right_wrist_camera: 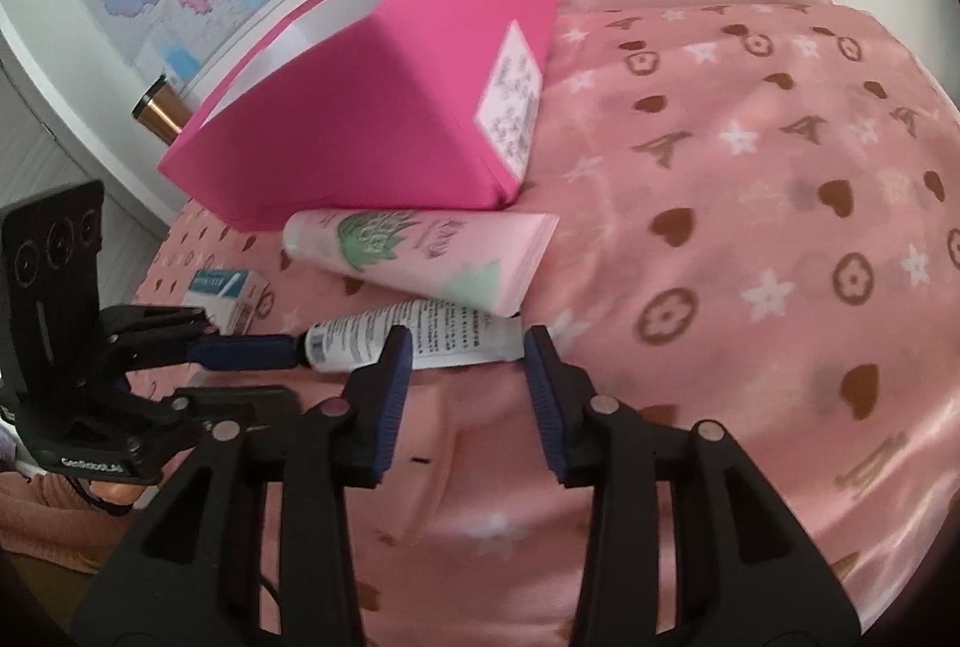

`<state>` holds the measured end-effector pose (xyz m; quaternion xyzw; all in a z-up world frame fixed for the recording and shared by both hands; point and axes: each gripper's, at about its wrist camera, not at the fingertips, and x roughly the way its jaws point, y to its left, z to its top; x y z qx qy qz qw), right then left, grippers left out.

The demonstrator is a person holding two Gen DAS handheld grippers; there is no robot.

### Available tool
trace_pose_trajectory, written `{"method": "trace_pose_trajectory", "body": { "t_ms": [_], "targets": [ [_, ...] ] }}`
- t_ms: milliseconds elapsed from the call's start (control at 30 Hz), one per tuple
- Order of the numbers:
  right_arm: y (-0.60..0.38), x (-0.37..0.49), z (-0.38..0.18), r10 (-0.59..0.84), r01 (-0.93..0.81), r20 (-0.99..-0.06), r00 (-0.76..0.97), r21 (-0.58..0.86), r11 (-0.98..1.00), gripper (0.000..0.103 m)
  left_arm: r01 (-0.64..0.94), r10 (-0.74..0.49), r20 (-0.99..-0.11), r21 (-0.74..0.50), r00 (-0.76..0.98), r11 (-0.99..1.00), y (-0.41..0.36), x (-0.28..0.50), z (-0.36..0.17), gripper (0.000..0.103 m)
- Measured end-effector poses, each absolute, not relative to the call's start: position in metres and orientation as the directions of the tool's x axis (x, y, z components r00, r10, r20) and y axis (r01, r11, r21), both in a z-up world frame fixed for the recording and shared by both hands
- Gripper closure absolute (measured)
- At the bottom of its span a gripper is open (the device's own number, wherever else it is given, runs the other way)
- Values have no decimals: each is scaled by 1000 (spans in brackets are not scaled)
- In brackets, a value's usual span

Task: Organize rigid objects
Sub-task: 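Move the right gripper to the white black-capped tube and grasp it, then carry the white tube with the right gripper into the magenta box and release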

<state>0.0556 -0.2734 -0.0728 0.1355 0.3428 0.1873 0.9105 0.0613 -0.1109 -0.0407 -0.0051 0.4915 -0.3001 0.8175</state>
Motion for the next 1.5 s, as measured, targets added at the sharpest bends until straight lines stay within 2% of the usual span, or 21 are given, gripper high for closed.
{"method": "trace_pose_trajectory", "body": {
  "t_ms": [233, 367, 833, 1100, 1500],
  "targets": [
    [-267, 47, -76, 463, -257, -563, 685, 407, 877, 57, 463, -494, -793, -309, 357, 831, -102, 59, -41, 70],
    [-261, 42, -75, 476, -268, -555, 683, 416, 869, 57, 458, -488, -789, -301, 373, 836, -99, 58, -38, 64],
    [-250, 25, -56, 461, -290, -517, 721, 379, 879, 57, 478, -470, -759, -240, 451, 845, -96, 45, -17, 64],
    [-245, 16, -29, 457, -324, -467, 757, 339, 883, 57, 480, -489, -704, -235, 515, 845, -87, 40, 12, 64],
    [-242, 20, 33, 463, -391, -344, 817, 259, 883, 57, 470, -460, -620, -161, 636, 868, -80, 56, 65, 64]
  ]
}}
